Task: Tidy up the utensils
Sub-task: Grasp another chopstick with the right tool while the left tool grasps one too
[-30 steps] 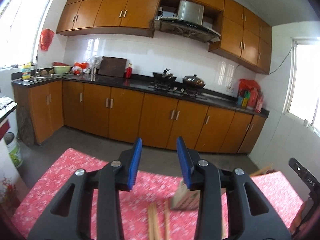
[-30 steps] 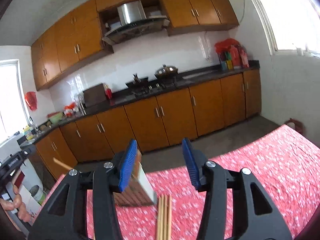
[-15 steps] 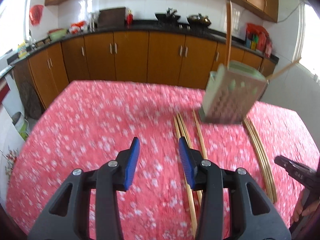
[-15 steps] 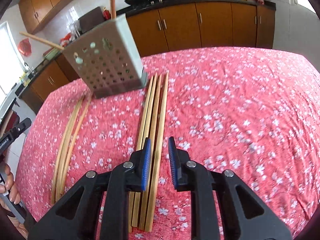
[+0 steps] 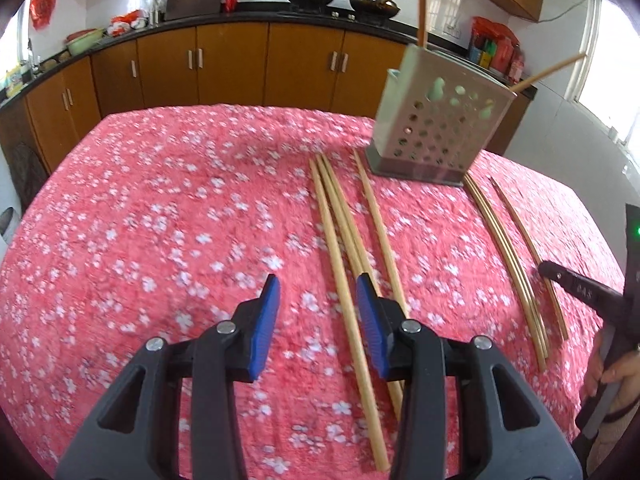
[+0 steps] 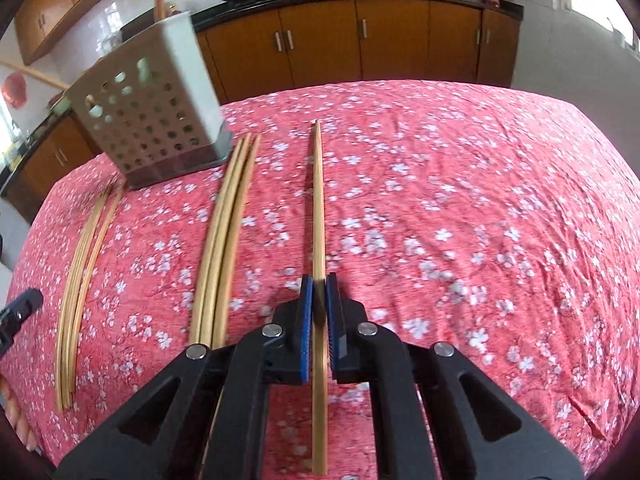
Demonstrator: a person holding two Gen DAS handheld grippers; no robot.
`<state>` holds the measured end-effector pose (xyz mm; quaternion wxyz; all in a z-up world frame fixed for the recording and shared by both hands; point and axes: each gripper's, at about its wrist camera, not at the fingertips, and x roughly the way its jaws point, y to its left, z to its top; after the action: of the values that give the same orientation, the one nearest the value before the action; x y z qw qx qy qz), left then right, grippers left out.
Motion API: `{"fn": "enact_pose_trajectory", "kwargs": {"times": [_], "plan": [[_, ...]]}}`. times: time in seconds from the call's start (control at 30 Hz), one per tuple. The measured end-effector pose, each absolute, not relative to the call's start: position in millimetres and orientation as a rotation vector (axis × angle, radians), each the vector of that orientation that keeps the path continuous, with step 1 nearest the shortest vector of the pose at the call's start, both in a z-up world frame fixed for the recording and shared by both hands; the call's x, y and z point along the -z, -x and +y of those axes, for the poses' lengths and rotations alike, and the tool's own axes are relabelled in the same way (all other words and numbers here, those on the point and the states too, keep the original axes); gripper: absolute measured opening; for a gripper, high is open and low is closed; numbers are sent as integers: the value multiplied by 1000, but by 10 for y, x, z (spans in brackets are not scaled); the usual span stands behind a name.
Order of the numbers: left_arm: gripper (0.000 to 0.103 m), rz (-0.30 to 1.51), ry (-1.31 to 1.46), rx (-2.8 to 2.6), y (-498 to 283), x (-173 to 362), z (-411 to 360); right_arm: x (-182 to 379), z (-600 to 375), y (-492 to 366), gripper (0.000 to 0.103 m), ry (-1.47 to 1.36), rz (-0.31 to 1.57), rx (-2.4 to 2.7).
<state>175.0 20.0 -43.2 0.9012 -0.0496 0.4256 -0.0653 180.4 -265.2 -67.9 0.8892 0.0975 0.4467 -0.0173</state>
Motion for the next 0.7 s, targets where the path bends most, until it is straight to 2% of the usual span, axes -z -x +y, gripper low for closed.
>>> {"fn": "enact_pose_trajectory", "kwargs": {"times": [0.17,0.4,0.53,0.7], "plan": [[25,918,66,160,-1728,530,96,681,-2640,-1797,8,-179,921,38],[21,948,24,171,-1684,653,-27,666,-2639,-1764,8,-173,923,28],[9,942,-13,124,-1711,670,-68,677,-2597,-1695,8,-170,922,6],[8,946,-2,50,-1894,679,86,674,-2589,-1634,8,-156,916,-18]]}}
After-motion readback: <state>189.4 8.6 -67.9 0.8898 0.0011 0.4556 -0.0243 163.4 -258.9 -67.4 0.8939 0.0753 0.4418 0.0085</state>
